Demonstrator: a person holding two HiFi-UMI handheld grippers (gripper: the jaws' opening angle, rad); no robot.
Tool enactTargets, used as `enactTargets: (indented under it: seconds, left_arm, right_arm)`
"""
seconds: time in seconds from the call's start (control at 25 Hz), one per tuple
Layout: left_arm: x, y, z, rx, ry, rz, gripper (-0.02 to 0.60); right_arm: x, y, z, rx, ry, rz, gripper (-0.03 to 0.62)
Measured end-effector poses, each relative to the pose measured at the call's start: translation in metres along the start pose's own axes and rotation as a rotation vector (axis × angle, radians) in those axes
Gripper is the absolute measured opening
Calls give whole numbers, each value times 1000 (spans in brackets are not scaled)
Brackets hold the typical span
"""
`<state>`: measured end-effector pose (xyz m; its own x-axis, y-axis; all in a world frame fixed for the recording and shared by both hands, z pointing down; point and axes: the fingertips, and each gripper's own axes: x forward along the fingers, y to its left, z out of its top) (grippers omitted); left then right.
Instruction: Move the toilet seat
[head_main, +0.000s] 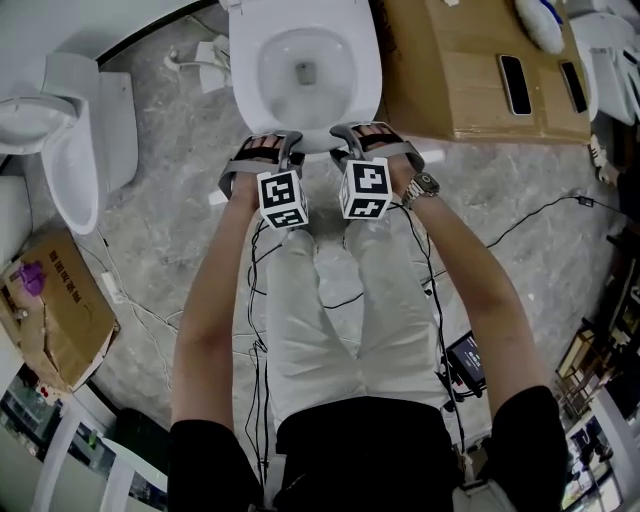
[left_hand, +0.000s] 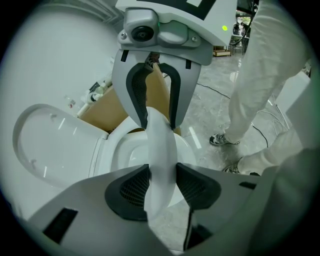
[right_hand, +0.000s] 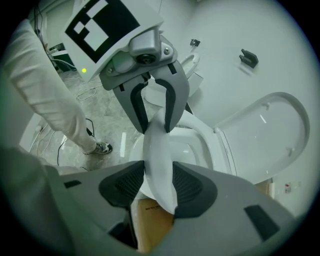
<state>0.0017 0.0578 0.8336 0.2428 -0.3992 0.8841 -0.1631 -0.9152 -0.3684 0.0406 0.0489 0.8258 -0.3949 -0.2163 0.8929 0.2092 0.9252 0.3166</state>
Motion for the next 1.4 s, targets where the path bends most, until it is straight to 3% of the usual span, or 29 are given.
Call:
enactTargets:
  seconds: [0.2,0.72,0.92,1.08,1.4]
  left_arm:
    - [-19,18,7,8,7,5,169]
    - [-51,51,18,2,17,18,152]
    - [-62,61,20,-5,24,23,144]
    - [-73,77,22,-12,25,49,140]
    - [-97,111,27,-4,23,108,123]
  right_arm:
    - [-18,-11,6,-12,-5,2,153]
    - [-52,-38,15,12,-34,-94,135]
    - [-60,-50,19,-32,-25,-130,133]
    - [-71,-64,23,-39,-17,-122,130]
    - [-93,-95,32,-70,13,-187,112]
